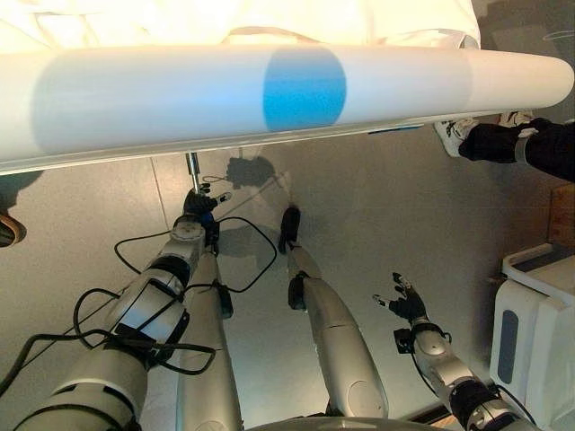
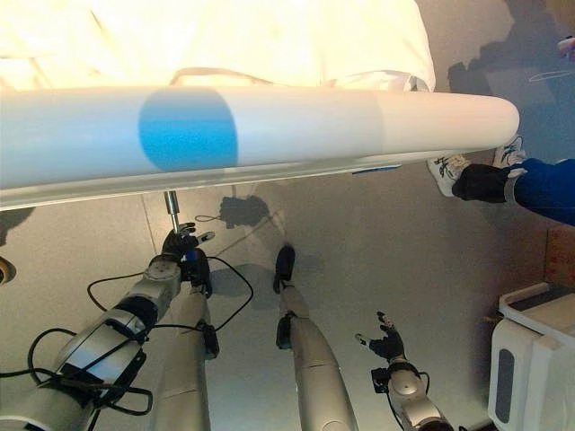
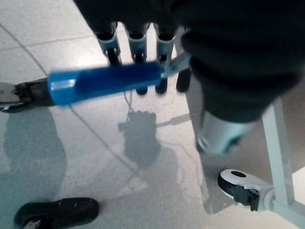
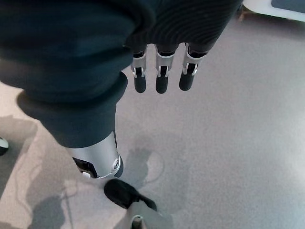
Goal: Raise the hospital bed
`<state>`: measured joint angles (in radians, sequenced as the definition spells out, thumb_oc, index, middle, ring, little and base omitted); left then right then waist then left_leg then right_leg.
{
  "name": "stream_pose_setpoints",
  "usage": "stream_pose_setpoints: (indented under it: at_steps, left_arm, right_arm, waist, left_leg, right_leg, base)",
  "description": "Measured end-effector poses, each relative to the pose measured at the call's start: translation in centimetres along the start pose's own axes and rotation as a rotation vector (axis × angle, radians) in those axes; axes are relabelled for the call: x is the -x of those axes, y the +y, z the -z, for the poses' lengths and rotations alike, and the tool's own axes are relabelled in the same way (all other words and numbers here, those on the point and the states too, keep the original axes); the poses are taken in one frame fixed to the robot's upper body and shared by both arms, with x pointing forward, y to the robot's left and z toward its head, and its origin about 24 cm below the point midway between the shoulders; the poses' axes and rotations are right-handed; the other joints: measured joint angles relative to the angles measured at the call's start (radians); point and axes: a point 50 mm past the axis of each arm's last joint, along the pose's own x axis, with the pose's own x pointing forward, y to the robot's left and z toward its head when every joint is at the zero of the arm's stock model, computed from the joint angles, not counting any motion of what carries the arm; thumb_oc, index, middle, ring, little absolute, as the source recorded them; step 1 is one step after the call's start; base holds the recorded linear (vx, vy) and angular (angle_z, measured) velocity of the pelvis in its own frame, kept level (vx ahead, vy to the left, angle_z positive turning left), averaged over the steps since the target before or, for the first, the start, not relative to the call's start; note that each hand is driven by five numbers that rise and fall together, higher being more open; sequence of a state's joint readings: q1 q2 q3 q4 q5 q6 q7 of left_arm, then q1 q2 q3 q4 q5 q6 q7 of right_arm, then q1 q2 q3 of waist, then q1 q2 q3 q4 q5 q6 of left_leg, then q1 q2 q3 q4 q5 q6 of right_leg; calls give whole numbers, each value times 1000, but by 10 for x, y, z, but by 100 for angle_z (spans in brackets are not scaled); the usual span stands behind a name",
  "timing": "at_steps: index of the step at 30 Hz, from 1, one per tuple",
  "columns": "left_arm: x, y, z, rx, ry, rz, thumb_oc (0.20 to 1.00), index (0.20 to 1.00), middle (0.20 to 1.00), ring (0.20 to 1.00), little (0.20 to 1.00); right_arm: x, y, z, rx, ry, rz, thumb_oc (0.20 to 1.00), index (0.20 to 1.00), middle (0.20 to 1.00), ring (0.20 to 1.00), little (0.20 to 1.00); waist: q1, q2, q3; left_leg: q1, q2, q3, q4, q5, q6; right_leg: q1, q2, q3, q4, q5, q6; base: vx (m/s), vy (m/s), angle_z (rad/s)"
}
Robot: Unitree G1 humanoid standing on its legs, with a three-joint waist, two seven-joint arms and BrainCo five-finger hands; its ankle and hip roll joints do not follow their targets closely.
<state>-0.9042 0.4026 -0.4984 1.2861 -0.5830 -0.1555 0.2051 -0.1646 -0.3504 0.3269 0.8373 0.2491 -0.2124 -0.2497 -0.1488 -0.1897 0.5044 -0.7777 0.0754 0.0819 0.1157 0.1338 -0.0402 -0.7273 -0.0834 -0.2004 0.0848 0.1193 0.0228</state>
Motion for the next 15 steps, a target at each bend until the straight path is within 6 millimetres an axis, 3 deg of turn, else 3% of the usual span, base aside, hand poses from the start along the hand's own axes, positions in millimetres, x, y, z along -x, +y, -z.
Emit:
stream_pose_setpoints:
  at_steps: [15]
  left_arm:
    - [-1, 10, 0, -10, 18, -43, 200, 200, 200, 200, 200]
  right_arm:
    - [-1, -4, -6, 4, -27, 3, 1000, 1000, 1000, 1000, 1000]
  waist:
    - [-4, 1, 1]
  left_leg:
    - [-17, 0, 1, 2, 0, 1]
  right_leg:
    - [-21, -2, 1, 8, 0, 0]
  base:
    - [0, 0, 0]
